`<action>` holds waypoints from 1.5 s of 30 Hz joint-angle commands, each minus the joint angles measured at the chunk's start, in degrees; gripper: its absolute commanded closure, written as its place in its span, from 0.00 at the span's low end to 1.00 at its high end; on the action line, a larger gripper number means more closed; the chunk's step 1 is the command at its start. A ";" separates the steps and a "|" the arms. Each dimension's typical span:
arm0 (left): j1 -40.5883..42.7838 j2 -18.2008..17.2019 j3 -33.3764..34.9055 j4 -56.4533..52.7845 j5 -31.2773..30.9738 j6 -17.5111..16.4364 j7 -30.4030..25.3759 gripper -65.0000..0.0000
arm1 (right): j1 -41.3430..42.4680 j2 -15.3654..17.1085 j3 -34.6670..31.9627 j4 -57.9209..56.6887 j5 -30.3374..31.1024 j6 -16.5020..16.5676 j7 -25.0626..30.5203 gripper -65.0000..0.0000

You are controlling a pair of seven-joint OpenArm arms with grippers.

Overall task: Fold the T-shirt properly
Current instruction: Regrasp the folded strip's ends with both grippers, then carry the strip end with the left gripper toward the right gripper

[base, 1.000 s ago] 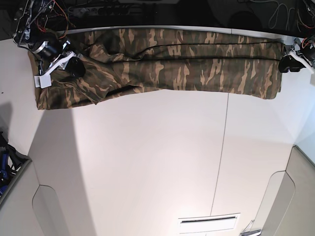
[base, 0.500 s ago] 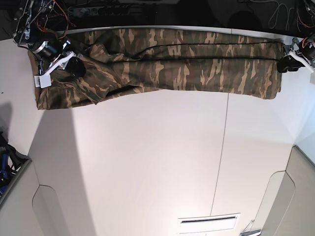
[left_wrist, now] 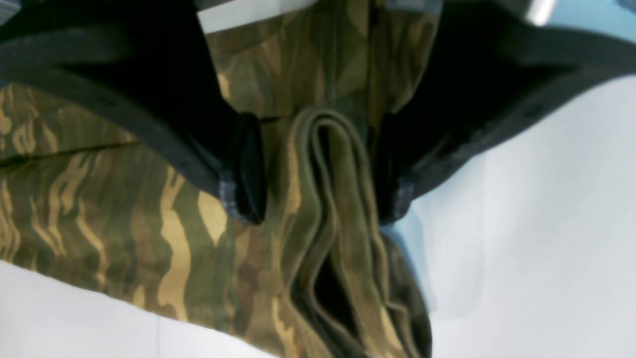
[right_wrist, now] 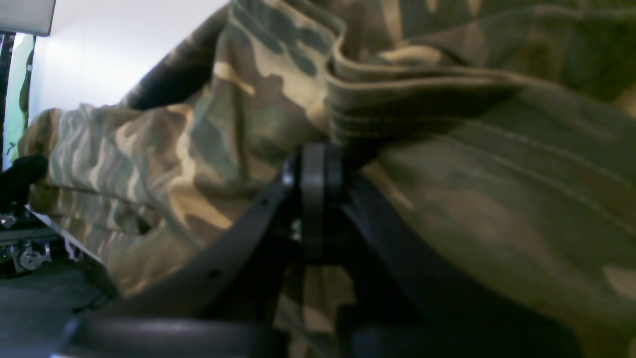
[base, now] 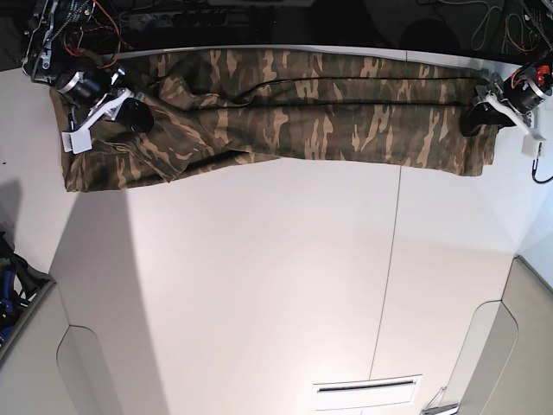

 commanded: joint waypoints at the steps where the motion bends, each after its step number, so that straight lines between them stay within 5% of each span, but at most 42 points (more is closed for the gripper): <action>1: 0.22 -0.81 -0.02 0.46 0.39 -0.20 1.14 0.62 | -0.04 0.46 0.11 0.68 1.16 0.26 0.11 1.00; 5: 0.20 -0.85 -0.02 0.48 0.39 -0.22 1.09 0.98 | -0.04 0.46 0.13 0.68 2.54 0.24 0.11 1.00; 6: -0.02 -0.85 -0.04 0.50 0.37 -0.24 1.09 1.00 | -0.02 0.46 0.17 0.68 3.39 0.24 0.11 1.00; 18: -11.80 -1.01 -0.20 1.22 1.97 -1.20 1.14 1.00 | 0.11 0.44 2.84 7.65 7.39 0.31 -0.81 1.00; 27: -24.70 -3.32 -0.17 1.22 11.21 3.74 1.16 1.00 | 0.11 0.44 10.32 14.40 11.34 0.28 -3.06 1.00; 33: -26.12 -5.42 0.55 3.30 7.08 2.05 4.17 1.00 | 0.09 0.44 12.90 14.40 11.13 0.26 -3.56 1.00; 38: -22.53 -5.35 7.98 12.15 1.88 1.79 8.02 1.00 | 0.11 0.44 13.20 14.40 11.17 0.26 -3.54 1.00; 45: -20.24 -0.26 20.22 22.29 5.92 3.41 7.89 1.00 | 0.09 0.42 13.20 14.40 9.77 0.26 -3.54 1.00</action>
